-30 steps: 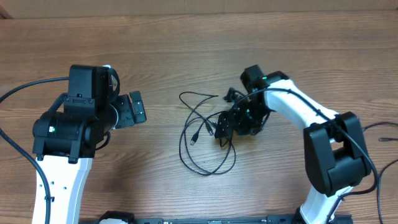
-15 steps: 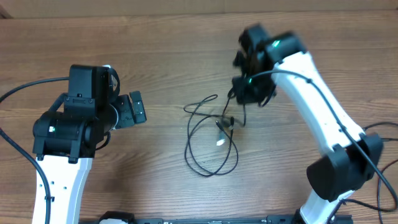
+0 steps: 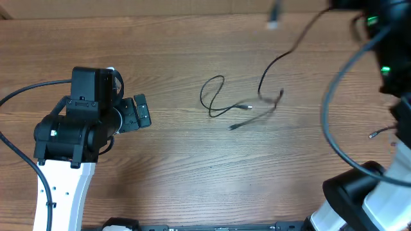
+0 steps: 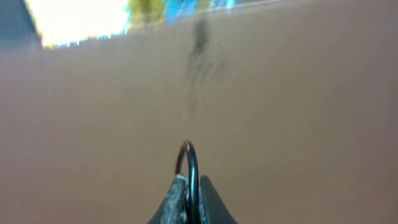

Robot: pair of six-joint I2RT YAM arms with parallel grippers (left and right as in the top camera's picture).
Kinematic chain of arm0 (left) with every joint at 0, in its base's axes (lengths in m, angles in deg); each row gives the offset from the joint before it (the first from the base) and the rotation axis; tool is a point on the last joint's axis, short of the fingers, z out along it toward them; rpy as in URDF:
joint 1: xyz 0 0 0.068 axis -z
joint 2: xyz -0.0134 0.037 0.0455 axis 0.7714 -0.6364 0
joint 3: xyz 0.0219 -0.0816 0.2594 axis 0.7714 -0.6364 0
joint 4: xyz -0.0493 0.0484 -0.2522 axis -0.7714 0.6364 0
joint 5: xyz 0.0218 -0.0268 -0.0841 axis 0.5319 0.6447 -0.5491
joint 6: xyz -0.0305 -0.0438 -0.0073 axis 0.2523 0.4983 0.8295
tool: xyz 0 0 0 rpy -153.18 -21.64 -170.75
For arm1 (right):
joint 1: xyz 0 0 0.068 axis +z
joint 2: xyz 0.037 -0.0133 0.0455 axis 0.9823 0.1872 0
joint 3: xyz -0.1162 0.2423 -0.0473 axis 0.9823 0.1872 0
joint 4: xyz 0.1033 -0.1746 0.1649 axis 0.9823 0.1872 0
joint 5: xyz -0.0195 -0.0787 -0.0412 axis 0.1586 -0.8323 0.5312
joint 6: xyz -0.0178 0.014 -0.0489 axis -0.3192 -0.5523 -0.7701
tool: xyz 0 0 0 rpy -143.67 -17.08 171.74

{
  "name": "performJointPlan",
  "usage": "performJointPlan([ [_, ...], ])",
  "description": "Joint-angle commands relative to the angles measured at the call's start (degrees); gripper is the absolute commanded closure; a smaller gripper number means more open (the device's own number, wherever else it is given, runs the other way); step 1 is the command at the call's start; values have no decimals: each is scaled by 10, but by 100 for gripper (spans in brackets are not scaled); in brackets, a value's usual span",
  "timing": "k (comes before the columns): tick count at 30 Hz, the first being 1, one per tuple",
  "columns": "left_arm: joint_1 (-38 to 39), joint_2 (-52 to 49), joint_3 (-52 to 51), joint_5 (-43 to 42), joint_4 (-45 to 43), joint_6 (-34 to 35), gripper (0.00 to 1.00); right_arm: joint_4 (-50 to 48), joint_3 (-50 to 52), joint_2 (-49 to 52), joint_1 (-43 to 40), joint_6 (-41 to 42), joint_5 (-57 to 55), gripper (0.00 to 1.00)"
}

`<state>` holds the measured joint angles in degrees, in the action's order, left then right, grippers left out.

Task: Untangle cables

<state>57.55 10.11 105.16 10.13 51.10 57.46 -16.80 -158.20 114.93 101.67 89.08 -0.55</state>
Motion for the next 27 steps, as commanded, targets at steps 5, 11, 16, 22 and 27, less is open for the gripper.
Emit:
performJointPlan([
  [5, -2, -1, 6, 5, -2, -5, 0, -174, -13, 1, -45, -28, -185, 96],
  [11, -2, -1, 6, 5, -2, -5, 0, -294, -13, 2, -96, -28, -185, 96],
  [16, -2, -1, 6, 5, -2, -5, 0, -257, 20, 13, -172, -58, -185, 96],
  [22, -2, -1, 6, 5, -2, -5, 0, -236, 187, 17, -325, -31, -155, 96],
  [27, -2, -1, 6, 5, -2, -5, 0, -264, 333, 19, -479, 59, -46, 96],
])
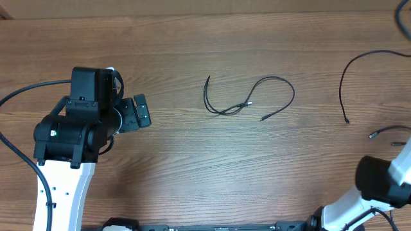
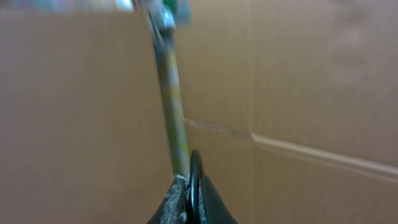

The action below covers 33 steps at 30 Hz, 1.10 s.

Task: Untangle cables

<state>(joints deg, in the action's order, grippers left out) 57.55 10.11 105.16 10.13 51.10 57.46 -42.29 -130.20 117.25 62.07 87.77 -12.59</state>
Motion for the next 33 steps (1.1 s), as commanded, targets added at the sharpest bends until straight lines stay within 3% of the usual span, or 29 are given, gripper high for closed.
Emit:
performJointPlan([
  [1, -2, -1, 6, 5, -2, -5, 0, -9, 65, -4, -99, 85, 99, 96],
  [5, -2, -1, 6, 5, -2, -5, 1, -1, 139, -4, -231, 167, 336, 96],
  [8, -2, -1, 6, 5, -2, -5, 0, 1, 170, -4, -273, 173, 424, 96],
  [19, -2, -1, 6, 5, -2, -5, 0, 79, 298, -4, -256, 170, 447, 96],
  [20, -2, -1, 6, 5, -2, -5, 1, 87, 313, -4, -251, 170, 447, 79],
  [22, -2, -1, 6, 5, -2, -5, 0, 104, 346, -4, -240, 170, 447, 19],
  [23, -2, -1, 6, 5, -2, -5, 0, 111, 360, -4, -235, 170, 447, 0],
  [29, -2, -1, 6, 5, -2, -5, 0, 158, 405, -4, -214, 170, 494, 0],
  [33, -2, -1, 6, 5, -2, -5, 0, 222, 405, -4, -179, 166, 609, 0],
])
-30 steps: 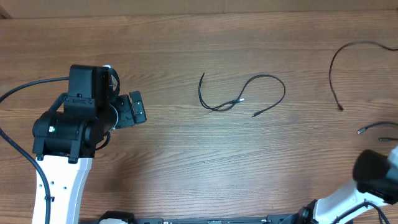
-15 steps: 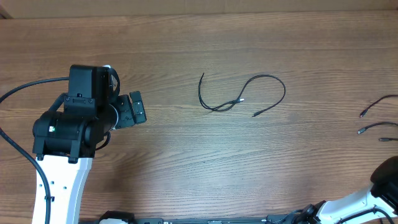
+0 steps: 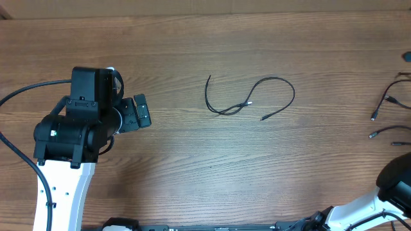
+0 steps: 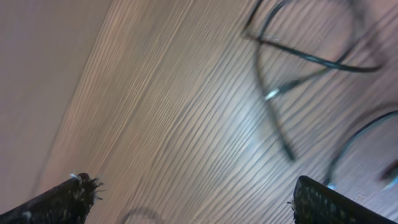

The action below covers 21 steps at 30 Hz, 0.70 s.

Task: Untangle cables

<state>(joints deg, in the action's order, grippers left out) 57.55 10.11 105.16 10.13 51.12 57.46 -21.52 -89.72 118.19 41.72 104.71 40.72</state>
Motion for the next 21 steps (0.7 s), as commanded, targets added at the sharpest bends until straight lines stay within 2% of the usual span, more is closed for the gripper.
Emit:
performJointPlan([
  [1, -2, -1, 6, 5, -2, -5, 1, 30, 1, -13, 41, -3, 89, 0],
  [4, -2, -1, 6, 5, -2, -5, 0, 63, 1, -13, 87, -3, 91, 0],
  [11, -2, -1, 6, 5, -2, -5, 0, 80, 17, -13, 291, -3, 60, 0],
  [15, -2, -1, 6, 5, -2, -5, 1, 29, 57, -13, 418, -3, 54, 0],
  [21, -2, -1, 6, 5, -2, -5, 1, -91, 130, -13, 537, 3, 28, 0],
])
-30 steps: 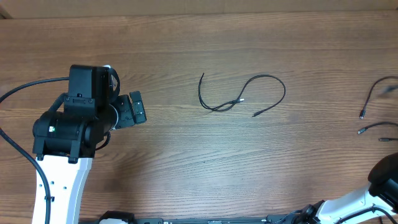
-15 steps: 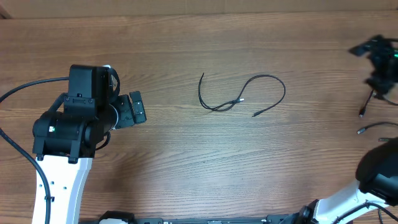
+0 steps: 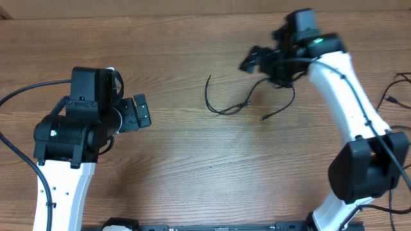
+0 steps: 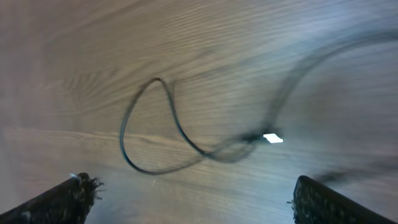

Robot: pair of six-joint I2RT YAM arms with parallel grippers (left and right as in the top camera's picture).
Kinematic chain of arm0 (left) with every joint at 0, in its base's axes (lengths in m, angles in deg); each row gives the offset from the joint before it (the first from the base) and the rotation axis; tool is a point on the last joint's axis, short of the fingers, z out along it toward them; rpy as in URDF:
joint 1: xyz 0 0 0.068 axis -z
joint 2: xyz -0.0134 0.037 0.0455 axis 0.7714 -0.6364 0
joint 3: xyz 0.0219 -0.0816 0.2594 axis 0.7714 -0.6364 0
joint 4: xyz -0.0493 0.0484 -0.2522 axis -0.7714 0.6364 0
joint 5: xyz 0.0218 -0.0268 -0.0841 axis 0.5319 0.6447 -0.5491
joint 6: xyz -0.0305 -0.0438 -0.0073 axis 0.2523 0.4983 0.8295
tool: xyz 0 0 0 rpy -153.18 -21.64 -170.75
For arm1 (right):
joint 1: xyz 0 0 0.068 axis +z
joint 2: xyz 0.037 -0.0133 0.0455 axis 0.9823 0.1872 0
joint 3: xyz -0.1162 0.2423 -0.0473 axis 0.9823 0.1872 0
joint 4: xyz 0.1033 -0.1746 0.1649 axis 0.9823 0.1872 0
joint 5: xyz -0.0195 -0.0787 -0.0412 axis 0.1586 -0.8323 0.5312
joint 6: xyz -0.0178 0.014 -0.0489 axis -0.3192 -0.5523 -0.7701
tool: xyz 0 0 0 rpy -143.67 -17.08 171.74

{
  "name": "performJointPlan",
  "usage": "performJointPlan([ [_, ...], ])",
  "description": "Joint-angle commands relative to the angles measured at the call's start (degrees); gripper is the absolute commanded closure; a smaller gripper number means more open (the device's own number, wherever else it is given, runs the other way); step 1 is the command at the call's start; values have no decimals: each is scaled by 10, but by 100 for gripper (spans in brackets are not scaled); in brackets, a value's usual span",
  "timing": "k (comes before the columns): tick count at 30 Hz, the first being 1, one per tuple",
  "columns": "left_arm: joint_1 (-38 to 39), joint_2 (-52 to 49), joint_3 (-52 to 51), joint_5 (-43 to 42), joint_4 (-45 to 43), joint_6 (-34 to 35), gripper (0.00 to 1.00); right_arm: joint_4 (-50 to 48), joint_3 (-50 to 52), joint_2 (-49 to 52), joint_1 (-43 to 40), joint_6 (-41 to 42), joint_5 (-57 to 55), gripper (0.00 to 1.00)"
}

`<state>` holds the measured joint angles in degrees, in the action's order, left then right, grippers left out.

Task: Untangle cables

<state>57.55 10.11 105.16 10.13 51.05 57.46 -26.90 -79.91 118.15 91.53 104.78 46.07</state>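
A thin black cable (image 3: 220,111) lies in loose loops at the middle of the wooden table, with a small white connector (image 3: 249,103) on it. The right wrist view shows its loop (image 4: 132,158) and the white connector (image 4: 272,138), blurred. My right gripper (image 3: 258,63) hangs open over the cable's far right part, with nothing between its fingertips (image 4: 78,194). My left gripper (image 3: 142,110) rests open at the left, far from the cable.
More cable ends (image 3: 389,99) lie at the table's right edge. The left arm's body (image 3: 77,128) takes up the left side. The far edge of the table (image 3: 192,14) runs along the top.
My right arm was off at the right edge, gripper open over the cables there. Now it reaches in over the middle cable, still open. The left arm has not moved.
My right gripper was shut on a cable lifted out of the tangle at the middle. Then that cable hung clear at the right, leaving one cable in the middle. Then it lay at the right edge with the gripper open. Now the gripper is over the middle cable.
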Motion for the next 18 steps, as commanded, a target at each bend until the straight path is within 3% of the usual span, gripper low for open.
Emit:
performJointPlan([
  [1, -2, -1, 6, 5, -1, -5, 1, -59, 45, -13, 54, 4, -25, 0],
  [6, -2, -1, 6, 5, -1, -5, 1, -162, 122, -12, 128, 27, -25, 0],
  [18, -2, -1, 6, 5, -1, -5, 0, -390, 270, -11, 181, 45, -38, 0],
])
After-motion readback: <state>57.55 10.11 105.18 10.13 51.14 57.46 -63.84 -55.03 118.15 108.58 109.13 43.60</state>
